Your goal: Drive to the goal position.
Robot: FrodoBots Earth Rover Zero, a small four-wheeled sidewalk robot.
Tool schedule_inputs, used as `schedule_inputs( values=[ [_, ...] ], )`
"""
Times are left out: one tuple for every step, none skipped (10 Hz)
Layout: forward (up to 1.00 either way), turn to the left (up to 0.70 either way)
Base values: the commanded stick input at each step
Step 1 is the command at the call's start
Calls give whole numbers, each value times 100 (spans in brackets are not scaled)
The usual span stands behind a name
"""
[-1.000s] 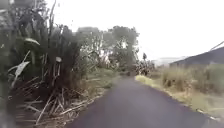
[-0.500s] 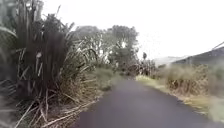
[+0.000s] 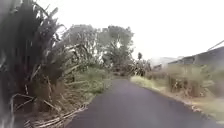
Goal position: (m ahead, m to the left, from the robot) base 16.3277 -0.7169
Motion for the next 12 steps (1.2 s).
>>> schedule_inputs(
  values=[
    [85,0],
    [85,0],
    [85,-3],
    [85,-11],
    [85,-19],
    [85,-27],
    [85,-34],
    [85,-34],
    [85,-21],
    [85,-1],
    [85,0],
    [85,0]
  ],
)
